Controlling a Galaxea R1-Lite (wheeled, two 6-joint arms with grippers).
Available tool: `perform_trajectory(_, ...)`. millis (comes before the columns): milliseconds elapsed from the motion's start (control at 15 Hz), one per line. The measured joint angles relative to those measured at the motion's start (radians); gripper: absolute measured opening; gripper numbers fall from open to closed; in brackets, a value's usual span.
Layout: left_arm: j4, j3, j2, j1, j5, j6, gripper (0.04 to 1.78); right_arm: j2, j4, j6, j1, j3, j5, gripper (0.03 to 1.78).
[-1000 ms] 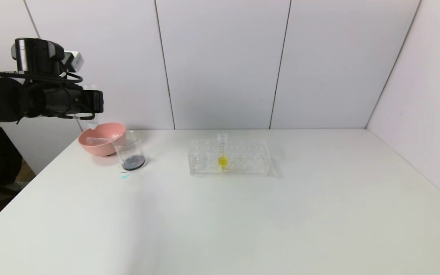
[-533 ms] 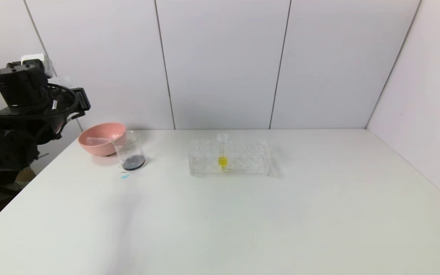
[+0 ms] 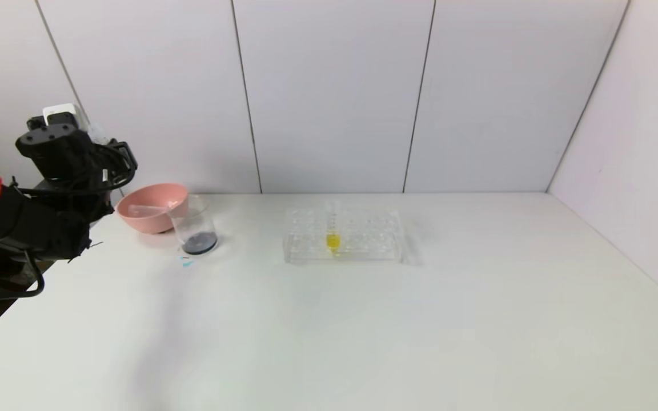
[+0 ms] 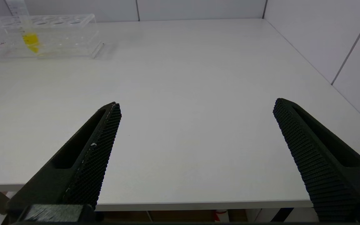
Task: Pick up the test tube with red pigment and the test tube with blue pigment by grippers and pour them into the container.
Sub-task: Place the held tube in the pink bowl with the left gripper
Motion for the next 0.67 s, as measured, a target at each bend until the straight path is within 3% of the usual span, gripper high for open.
perform_trajectory(267, 0.041, -0.191, 0.154, 0.018, 0.027, -0.001, 0.51, 0.0, 0.0, 0.0, -0.001, 0.0, 0.0, 1.77)
perform_trajectory(667, 0.051, -0.224, 0.213, 0.021, 0.028, -0.001, 0.51, 0.0, 0.0, 0.0, 0.0, 0.0, 0.0, 1.77)
